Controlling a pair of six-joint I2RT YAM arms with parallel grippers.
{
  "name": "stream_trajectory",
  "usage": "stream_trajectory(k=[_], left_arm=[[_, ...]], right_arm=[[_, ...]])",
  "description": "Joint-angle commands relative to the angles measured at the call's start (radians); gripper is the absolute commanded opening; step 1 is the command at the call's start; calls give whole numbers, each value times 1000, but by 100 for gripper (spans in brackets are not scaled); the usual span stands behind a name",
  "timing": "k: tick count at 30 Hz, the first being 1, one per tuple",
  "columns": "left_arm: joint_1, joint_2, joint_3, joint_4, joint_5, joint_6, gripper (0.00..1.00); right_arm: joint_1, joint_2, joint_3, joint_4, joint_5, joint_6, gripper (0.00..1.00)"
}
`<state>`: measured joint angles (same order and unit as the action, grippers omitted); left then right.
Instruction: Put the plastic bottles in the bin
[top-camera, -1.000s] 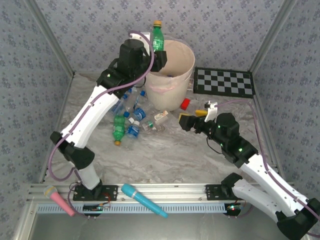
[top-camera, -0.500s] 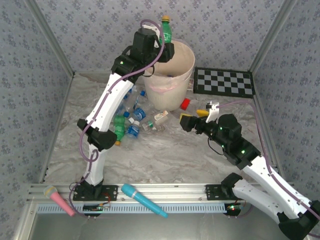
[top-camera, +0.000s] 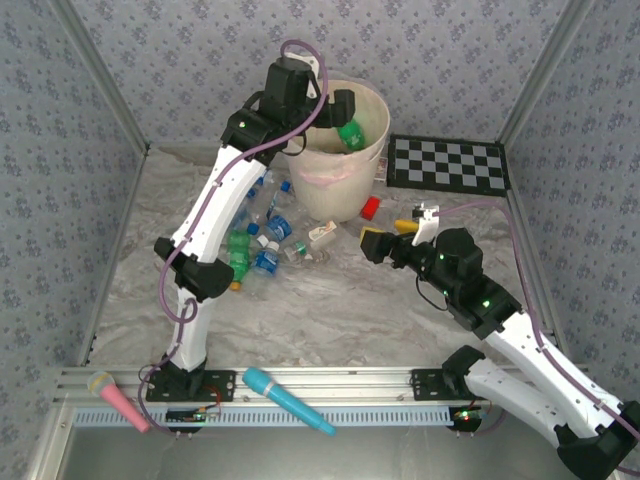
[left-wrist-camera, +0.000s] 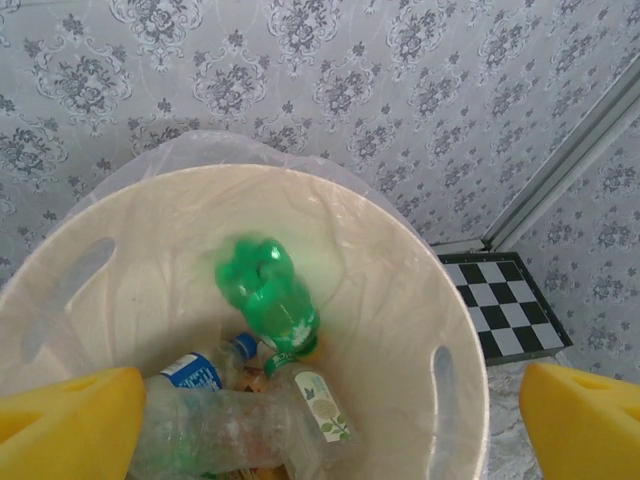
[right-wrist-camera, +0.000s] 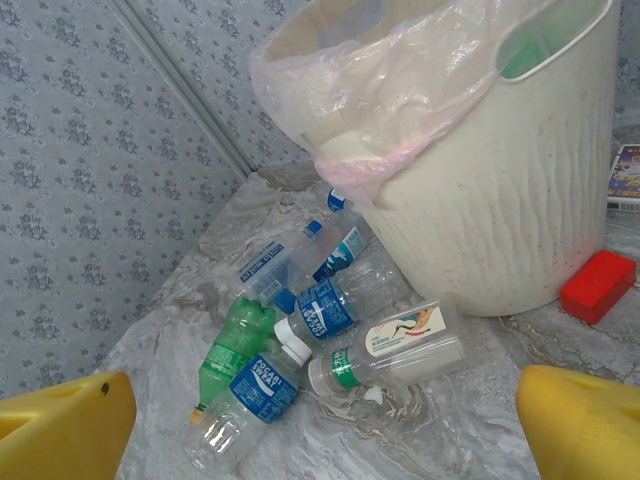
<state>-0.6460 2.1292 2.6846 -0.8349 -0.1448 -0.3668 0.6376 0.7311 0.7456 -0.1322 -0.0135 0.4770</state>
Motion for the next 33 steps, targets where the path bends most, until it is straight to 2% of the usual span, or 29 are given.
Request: stream_trajectory(k=[1,11,16,20,27,33], left_arm=[[5,-15,39,-21,5,7,96],[5,-48,15,-55,0,12,98],[7,-127,-109,-58,-23,24,100],[9,-247,-329,2,-66,26,100],[57,-561,-945,275,-79,-37,100],[108,-773,-1333,380,-87,-98,100]], right_arm=[[8,-9,26,5,15,-18,100],[11,-3,27,1,14,-18,100],[16,10,21,8,14,-18,100],[33,37,24,22,18,-25,100],[68,89,39,38,34,-51,100],[80,144,56,59,23,-59,100]])
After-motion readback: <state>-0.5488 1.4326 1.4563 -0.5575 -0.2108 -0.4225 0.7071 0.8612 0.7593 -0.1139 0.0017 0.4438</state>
